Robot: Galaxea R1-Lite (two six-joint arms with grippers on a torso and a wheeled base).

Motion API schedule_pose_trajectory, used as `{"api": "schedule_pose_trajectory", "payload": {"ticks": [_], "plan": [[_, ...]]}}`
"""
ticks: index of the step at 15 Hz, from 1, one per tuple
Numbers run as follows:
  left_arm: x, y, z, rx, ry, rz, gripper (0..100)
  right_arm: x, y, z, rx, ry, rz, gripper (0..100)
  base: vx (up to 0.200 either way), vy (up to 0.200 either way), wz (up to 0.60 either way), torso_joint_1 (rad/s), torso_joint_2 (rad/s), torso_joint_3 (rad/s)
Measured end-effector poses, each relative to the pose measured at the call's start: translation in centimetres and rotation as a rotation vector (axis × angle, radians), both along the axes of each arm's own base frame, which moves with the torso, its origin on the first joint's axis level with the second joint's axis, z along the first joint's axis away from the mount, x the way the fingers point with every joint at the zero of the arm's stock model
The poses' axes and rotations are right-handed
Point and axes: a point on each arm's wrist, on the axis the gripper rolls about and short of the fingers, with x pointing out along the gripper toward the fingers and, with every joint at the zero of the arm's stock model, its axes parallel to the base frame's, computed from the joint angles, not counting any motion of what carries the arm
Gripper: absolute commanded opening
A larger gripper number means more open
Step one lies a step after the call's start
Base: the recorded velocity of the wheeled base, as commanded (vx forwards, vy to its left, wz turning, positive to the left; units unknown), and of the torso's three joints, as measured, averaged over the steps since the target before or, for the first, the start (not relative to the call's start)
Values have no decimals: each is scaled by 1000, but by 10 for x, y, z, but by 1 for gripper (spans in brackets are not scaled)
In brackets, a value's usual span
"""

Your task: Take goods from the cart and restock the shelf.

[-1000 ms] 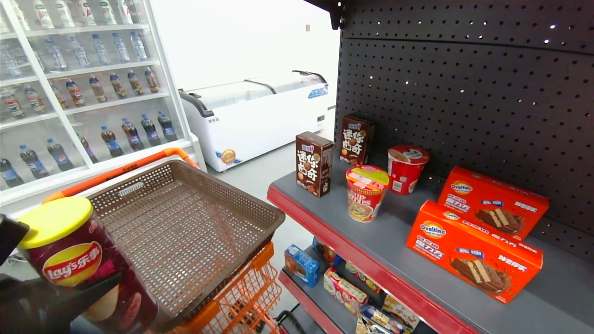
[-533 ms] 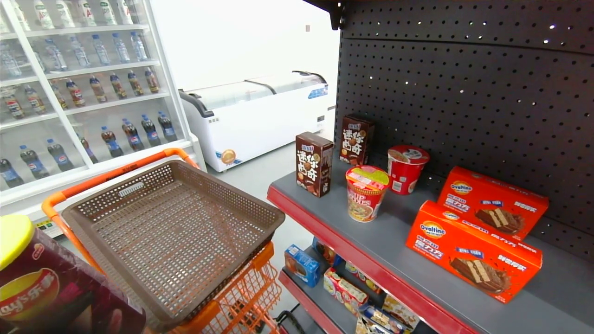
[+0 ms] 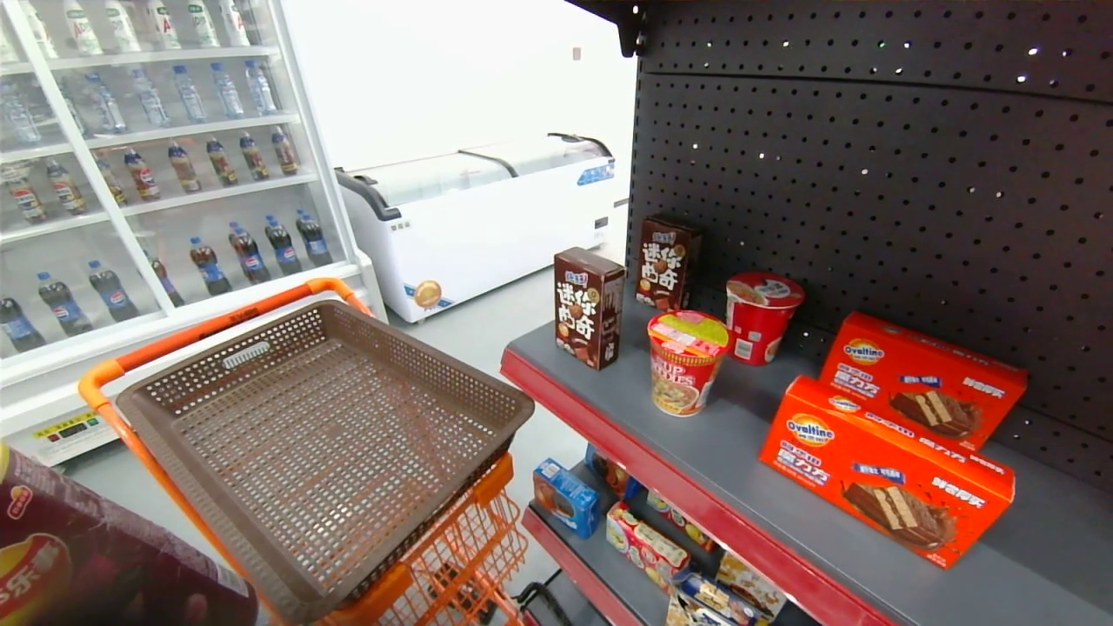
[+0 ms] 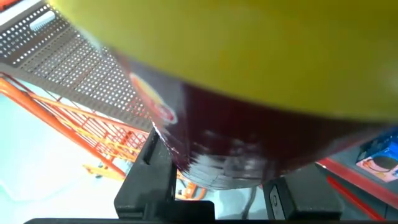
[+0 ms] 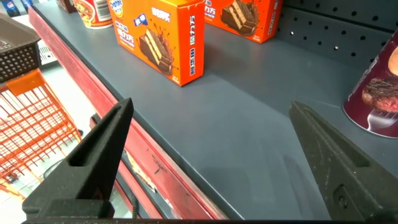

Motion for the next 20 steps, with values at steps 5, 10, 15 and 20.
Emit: {"api": "schedule_pose_trajectory", "payload": {"ticks": [5,10,15,20], "plan": [[-3,0,-4,-5,4,3,0,0,0,0,1,-1,-1,100,0,0,-600,0,3,4],[-3,0,-5,-5,3,3,0,0,0,0,1,0,0,100,0,0,-600,5,1,2],[-5,0,-5,-5,0,-1,0,0,0,0,1,0,0,100,0,0,-600,2,2,3],[-6,0,-6,-5,-8,0,0,0,0,0,0,0,0,100,0,0,-480,3,2,1]]}}
